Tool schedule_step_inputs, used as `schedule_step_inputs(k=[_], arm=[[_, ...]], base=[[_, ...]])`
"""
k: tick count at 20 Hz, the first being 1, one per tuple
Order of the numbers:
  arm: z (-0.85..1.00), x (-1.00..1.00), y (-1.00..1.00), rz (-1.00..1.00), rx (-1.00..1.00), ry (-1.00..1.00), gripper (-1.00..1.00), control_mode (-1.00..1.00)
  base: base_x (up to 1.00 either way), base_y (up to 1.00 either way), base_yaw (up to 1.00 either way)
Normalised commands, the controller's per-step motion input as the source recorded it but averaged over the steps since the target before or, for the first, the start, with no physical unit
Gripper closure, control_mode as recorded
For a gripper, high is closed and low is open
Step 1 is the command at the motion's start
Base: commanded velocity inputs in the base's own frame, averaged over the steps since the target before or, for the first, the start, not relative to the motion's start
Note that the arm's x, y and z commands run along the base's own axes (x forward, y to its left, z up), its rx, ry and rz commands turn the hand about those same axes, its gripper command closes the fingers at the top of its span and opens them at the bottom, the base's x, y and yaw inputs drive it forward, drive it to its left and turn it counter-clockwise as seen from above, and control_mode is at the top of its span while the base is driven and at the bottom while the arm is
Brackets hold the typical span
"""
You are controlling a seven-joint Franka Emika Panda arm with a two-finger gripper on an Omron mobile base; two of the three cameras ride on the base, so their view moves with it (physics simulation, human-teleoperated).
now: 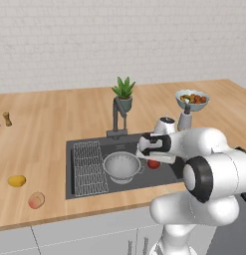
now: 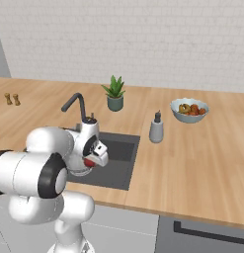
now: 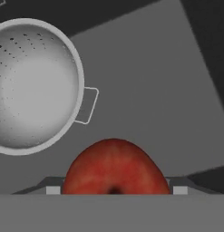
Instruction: Put the colander in the sink, put the mango, peach, apple in the colander, and turn on the sink faucet and pour water over the colander.
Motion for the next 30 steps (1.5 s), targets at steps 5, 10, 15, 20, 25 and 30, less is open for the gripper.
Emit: schedule_step_inputs(k=[5, 10, 15, 20, 25, 30], arm=[[-0.17, 0.35, 0.35, 0.14, 0.00, 0.07, 1.00, -1.00], [-0.40, 0.40, 0.35, 0.14, -0.03, 0.00, 1.00, -1.00], [-0.18, 0.38, 0.30, 0.06, -0.01, 0.00, 1.00, -1.00], [-0.14, 0.30, 0.09, 0.04, 0.00, 0.00, 1.00, -1.00], [-0.37, 0.14, 0.03, 0.02, 0.00, 0.01, 1.00, -1.00], [-0.19, 0.06, 0.01, 0.00, 0.00, 0.01, 1.00, -1.00]], base=[[0.00, 0.00, 0.00], [0.00, 0.00, 0.00], [0.00, 0.00, 0.00], [0.00, 0.00, 0.00], [0.00, 0.00, 0.00], [0.00, 0.00, 0.00]])
